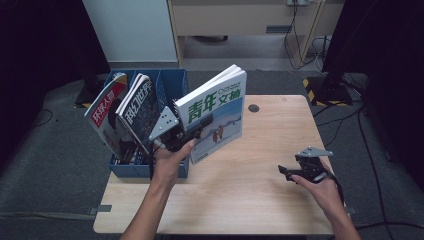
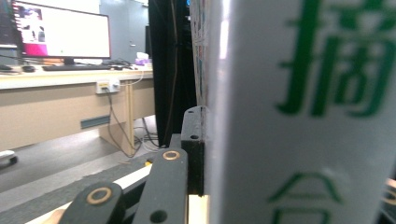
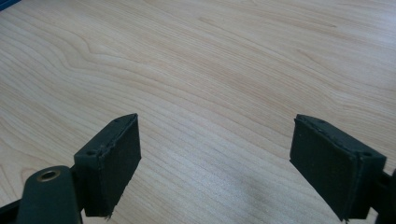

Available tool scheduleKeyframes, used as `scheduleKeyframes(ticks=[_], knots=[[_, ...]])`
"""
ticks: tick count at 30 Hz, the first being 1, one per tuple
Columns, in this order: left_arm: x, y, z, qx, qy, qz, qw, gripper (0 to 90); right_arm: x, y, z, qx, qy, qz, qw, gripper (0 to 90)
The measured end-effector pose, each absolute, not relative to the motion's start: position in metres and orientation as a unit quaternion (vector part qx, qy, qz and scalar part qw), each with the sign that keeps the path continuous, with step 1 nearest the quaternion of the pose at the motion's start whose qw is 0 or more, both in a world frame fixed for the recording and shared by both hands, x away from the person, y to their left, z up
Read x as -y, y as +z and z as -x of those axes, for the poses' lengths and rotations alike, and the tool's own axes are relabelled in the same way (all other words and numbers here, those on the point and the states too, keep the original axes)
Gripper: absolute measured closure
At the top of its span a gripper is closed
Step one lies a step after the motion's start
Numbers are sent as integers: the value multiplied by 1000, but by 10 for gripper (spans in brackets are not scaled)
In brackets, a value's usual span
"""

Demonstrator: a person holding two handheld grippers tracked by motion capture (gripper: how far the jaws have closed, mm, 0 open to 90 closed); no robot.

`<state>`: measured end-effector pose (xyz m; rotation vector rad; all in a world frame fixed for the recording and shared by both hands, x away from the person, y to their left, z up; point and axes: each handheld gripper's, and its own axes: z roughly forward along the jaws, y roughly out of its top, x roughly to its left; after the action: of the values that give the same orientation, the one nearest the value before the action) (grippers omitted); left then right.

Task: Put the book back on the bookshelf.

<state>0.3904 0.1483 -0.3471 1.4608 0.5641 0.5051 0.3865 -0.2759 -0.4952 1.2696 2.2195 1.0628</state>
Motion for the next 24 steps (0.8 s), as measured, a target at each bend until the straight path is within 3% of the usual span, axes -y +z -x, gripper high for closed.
scheduleKeyframes(ticks=[24], knots=[[-193,-345,-386,-274,253,-631,680,737,281,-494,-387,-783,380,-456,188,171]])
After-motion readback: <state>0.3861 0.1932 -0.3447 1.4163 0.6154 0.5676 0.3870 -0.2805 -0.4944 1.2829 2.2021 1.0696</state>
